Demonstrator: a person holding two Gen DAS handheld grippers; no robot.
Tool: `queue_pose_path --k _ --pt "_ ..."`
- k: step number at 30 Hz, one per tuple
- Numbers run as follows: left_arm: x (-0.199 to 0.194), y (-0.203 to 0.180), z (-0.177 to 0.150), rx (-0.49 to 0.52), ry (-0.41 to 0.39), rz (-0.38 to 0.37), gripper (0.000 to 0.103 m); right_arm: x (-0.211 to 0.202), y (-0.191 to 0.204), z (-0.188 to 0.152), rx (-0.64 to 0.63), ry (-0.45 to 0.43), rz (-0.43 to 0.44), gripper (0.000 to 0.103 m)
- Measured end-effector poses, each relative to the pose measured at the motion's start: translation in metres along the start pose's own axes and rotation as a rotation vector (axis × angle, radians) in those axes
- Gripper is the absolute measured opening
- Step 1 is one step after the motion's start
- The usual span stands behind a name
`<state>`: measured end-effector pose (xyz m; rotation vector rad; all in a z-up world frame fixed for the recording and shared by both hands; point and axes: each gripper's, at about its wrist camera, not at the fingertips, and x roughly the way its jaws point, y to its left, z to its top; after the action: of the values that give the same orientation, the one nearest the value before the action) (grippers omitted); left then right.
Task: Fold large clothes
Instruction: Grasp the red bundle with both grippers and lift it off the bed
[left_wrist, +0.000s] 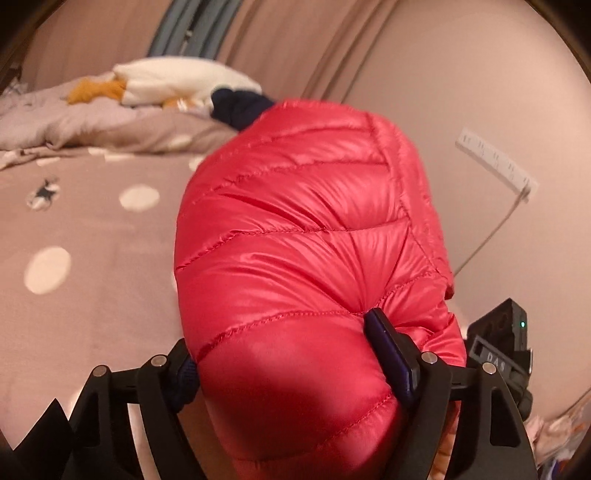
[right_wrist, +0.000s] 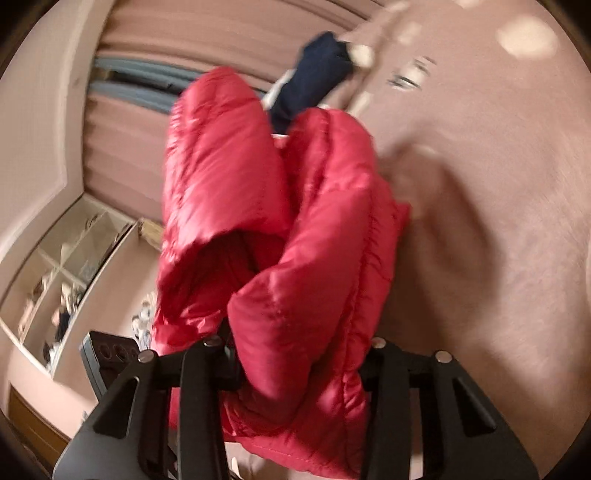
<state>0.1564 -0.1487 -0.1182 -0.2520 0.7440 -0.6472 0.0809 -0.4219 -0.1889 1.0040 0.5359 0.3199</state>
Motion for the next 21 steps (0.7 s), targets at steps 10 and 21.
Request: queue_pose_path --k 10,21 --pt "-0.125 -0.004 0.03 -0.01 -0.247 -0.051 0.08 -0.01 0.151 -0.001 -0.228 -0.044 0.149 0.039" --pt "-0.158 0.019 0.039 -0.062 -0.296 -0.012 0.08 0.001 0.194 -0.02 -0.278 -0.013 0.192 0.041"
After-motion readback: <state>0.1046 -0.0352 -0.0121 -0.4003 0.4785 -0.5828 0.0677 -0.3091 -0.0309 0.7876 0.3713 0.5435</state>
